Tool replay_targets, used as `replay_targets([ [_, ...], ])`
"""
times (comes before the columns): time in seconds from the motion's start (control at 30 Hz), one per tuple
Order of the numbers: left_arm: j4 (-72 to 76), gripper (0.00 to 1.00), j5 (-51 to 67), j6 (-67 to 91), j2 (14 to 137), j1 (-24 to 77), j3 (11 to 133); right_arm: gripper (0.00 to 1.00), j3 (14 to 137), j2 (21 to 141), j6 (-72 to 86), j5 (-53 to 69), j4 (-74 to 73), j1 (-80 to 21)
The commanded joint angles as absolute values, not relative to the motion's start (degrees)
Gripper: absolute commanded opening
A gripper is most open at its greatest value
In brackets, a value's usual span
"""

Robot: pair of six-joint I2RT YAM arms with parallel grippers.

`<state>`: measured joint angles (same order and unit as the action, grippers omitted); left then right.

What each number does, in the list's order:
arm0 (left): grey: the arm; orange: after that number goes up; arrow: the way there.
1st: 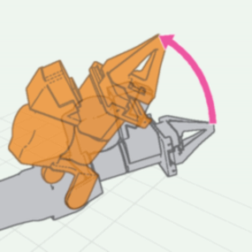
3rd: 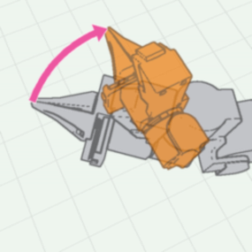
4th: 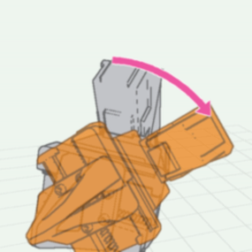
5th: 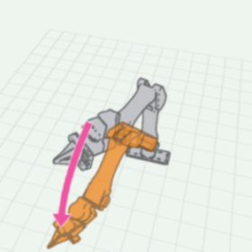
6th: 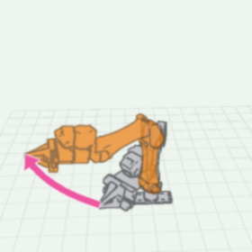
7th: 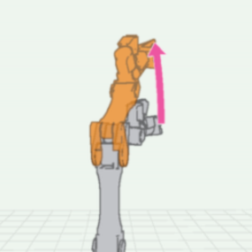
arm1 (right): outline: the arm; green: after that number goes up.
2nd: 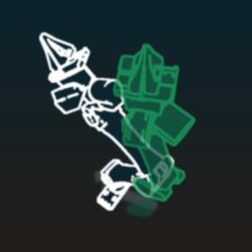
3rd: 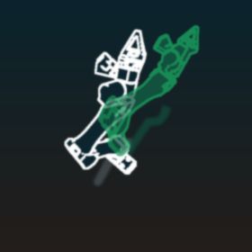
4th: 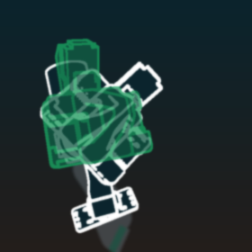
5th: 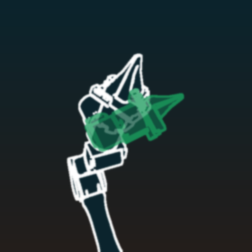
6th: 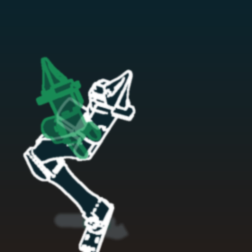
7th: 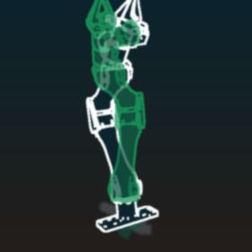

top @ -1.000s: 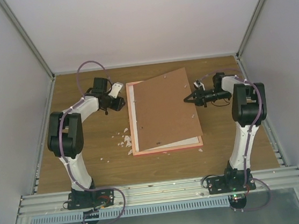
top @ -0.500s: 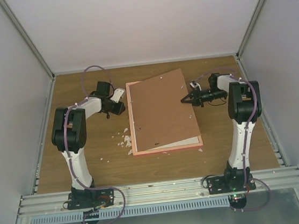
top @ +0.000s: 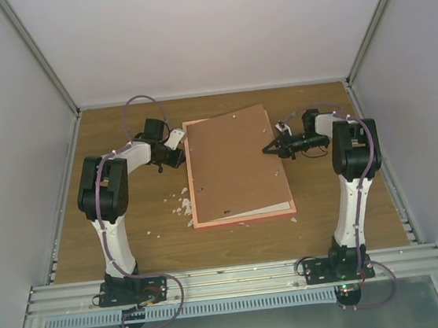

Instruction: Put the photo into the frame

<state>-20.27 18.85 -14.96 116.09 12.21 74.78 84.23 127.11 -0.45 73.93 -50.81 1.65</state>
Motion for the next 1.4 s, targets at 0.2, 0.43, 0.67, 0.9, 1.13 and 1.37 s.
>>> replay_targets([
  [0.2, -20.17, 0.24, 20.26, -14.14, 117.29, 13.87, 74.36, 0.12, 79.25, 121.81, 4.37, 65.81, -42.76, 0.05],
  [0.43, -20.11, 0.25, 19.82, -14.24, 116.84, 13.86, 74.09, 0.38, 80.81, 119.05, 2.94, 60.44, -44.83, 0.00],
  [0.67, -20.10, 0.25, 19.58, -14.29, 116.53, 13.79, 74.09, 0.61, 81.23, 115.59, 1.59, 52.26, -47.45, 0.00],
  [0.9, -19.94, 0.25, 19.52, -14.20, 116.26, 13.67, 74.00, 0.67, 82.34, 113.67, 0.32, 45.51, -49.26, 0.09],
  [1.13, -20.04, 0.25, 19.92, -14.13, 116.50, 13.58, 74.43, 0.58, 81.96, 116.15, 1.45, 45.36, -48.76, 0.00],
  [1.37, -20.17, 0.25, 19.80, -14.10, 116.17, 12.95, 74.12, 0.65, 82.50, 114.65, -2.04, 42.74, -49.60, 0.01],
])
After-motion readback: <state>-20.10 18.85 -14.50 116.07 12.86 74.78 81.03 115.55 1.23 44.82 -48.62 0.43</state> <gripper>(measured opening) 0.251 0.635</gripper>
